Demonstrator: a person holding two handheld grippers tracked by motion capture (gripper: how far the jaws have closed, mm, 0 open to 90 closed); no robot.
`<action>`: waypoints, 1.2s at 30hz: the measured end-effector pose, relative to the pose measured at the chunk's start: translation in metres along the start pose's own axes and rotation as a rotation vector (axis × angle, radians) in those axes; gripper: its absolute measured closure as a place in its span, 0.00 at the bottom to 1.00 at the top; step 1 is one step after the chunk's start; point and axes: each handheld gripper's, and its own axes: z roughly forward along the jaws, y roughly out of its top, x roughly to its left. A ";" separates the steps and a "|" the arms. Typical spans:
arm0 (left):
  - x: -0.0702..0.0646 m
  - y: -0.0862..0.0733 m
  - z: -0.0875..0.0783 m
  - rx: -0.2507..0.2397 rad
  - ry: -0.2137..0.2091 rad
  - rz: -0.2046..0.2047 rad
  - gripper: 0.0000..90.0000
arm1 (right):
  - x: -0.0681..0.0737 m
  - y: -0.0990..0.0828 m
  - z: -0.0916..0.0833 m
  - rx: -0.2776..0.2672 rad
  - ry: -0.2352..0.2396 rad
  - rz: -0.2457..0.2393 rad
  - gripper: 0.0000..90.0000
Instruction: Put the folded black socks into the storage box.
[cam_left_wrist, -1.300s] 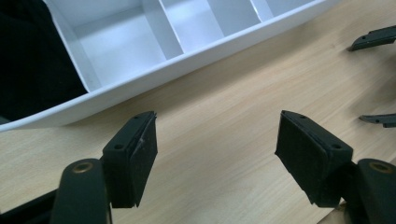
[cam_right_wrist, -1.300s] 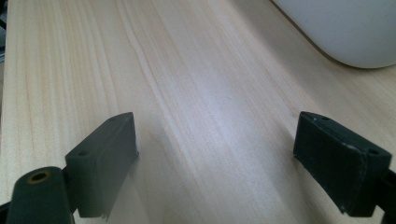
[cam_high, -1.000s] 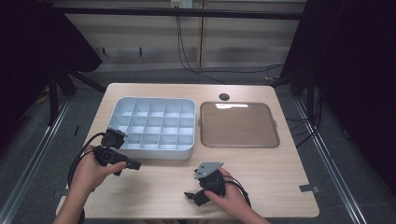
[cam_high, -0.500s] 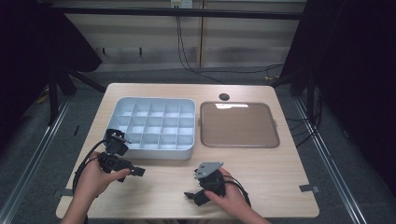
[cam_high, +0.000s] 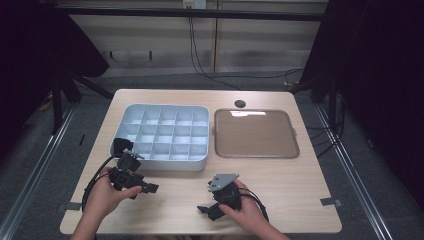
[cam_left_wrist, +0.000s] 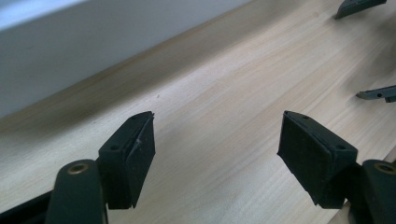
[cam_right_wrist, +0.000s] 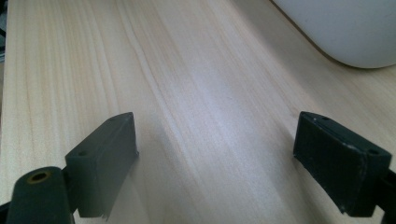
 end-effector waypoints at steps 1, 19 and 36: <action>-0.001 0.000 0.001 0.002 -0.003 0.007 0.29 | 0.000 0.000 0.000 0.000 0.000 0.000 0.14; -0.009 -0.005 0.027 0.014 -0.023 0.067 0.28 | 0.000 0.000 0.000 0.000 0.003 -0.002 0.14; -0.015 -0.011 0.042 -0.016 0.003 0.147 0.26 | 0.000 0.000 0.000 0.001 0.007 -0.007 0.14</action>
